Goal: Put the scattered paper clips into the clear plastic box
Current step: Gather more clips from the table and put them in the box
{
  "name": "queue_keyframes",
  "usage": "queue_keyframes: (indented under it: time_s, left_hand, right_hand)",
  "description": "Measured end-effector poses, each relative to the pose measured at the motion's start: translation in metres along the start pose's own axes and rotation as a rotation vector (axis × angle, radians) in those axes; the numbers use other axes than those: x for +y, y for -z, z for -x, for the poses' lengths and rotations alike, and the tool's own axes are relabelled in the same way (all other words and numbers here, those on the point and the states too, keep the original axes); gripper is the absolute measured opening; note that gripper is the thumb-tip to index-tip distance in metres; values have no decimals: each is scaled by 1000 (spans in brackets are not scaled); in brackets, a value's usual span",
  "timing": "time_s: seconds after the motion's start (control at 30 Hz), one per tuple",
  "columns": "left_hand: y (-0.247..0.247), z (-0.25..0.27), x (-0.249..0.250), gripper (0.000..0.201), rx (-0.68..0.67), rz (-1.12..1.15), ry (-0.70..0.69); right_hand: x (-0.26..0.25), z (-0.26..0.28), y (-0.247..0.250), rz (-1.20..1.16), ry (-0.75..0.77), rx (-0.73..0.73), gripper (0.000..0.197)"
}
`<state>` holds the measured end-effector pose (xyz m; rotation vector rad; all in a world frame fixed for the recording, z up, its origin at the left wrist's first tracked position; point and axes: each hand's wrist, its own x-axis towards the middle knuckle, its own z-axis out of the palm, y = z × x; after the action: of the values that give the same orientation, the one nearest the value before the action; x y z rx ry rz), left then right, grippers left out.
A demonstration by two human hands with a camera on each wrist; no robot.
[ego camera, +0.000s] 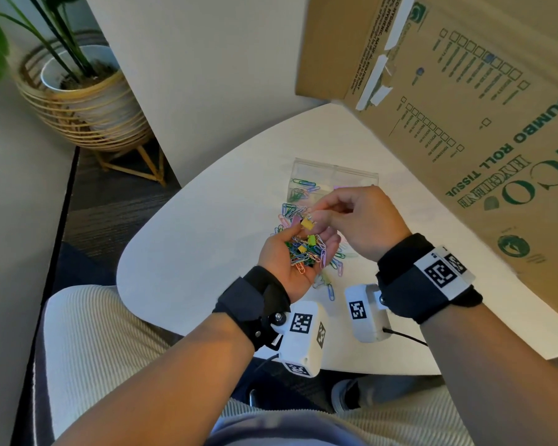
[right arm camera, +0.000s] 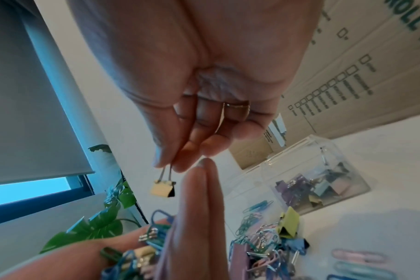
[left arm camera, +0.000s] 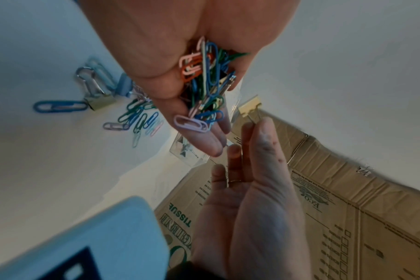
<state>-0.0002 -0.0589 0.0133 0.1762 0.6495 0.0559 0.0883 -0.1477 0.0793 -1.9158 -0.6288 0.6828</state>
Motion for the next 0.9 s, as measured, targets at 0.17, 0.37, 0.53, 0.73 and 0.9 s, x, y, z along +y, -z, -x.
queue_keyframes:
  time_s: [0.17,0.37,0.53,0.73,0.9]
  left_hand:
    - [1,1,1,47,11,5,17]
    - [4,2,-2,37,27,6,13]
    - [2,2,2,42,31,9,24]
    - [4,0,2,51,37,24,42]
    - [7,-6,0,31,69,38,24]
  right_hand:
    - [24,-15,21,-34,-29,355,14]
    - [36,-45,55,-5,-168,534,15]
    - [44,-55,59,287,-207,338,22]
    - [29,-18,31,304,5,124,14]
    - [8,4,15,470,101,-157,12]
